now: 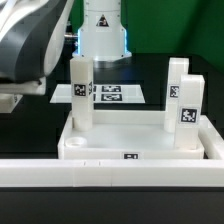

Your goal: Assemble desk

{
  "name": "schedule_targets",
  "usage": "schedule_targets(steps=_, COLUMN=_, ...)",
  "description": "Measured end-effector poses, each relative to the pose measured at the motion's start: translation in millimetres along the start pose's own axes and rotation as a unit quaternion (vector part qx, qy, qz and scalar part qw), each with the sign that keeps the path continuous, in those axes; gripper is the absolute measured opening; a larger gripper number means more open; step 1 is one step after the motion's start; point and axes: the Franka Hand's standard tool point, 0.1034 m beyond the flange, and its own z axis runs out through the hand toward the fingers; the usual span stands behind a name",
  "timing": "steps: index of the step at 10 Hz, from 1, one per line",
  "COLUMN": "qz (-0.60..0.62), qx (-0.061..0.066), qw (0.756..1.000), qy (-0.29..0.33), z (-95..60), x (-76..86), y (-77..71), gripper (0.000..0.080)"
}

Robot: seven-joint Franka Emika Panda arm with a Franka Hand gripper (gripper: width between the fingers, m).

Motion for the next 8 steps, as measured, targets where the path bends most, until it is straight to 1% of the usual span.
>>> schedule_targets(steps=2, qz=0.001, qx=-0.008, qw=1.0, qy=0.009, z=-0.5, x=8.5, y=2.9, gripper=0.0649)
schedule_targets(steps=4, qz=0.001, qx=-0.012, qw=1.0, qy=0.018, z=-0.5, x=13.4, y=5.1, gripper=0.0649)
schedule_targets(steps=6, qz=0.001, qx=-0.016, qw=1.0, qy=0.026, z=-3.9, x=16.4, y=6.3, gripper=0.0649)
schedule_targets(steps=8, qz=0.004, qx=-0.019, qw=0.999, qy=0.032, z=-10.5, x=17.7, y=6.5, gripper=0.0649)
